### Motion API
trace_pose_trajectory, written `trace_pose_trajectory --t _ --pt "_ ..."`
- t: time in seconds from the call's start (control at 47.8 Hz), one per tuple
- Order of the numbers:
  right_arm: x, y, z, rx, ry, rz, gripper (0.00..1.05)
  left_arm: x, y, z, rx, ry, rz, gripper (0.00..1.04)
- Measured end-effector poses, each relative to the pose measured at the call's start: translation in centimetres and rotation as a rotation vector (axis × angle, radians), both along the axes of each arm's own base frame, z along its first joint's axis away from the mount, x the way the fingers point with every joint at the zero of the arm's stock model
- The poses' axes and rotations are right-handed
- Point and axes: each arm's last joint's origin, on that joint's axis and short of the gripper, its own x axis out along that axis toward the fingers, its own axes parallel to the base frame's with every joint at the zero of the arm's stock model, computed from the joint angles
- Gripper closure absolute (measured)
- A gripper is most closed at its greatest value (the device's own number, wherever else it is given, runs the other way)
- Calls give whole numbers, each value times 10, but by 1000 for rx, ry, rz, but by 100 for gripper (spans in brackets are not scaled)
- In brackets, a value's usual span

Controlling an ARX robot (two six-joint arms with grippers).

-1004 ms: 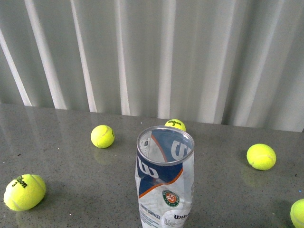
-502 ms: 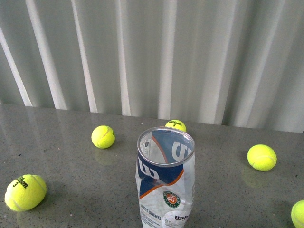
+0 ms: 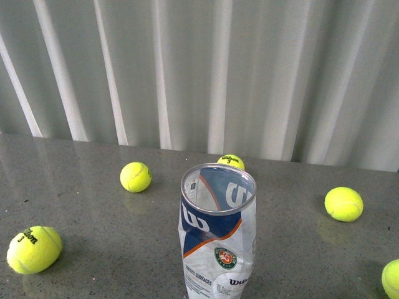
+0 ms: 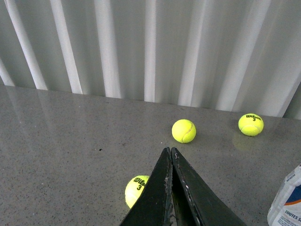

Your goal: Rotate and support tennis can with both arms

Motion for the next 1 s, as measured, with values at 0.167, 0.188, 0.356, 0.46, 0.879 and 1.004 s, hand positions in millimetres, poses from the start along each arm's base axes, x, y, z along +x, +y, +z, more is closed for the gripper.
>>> trace_pose_trajectory --t 0.167,0.188,0.356,0.46,0.879,1.004 --pt "0 0 0 0 0 0 7 -5 0 -7 0 1 0 101" --pt "0 0 0 0 0 0 7 -6 0 -8 0 0 0 101" --pt "0 0 0 0 0 0 7 -11 0 -14 0 0 0 101" --pt "0 0 0 0 0 0 7 -13 0 -16 0 1 0 101" --pt "0 0 0 0 0 0 7 -21 0 -19 -1 -29 0 101" --pt "0 0 0 0 0 0 7 -24 0 -19 -1 -30 0 101"
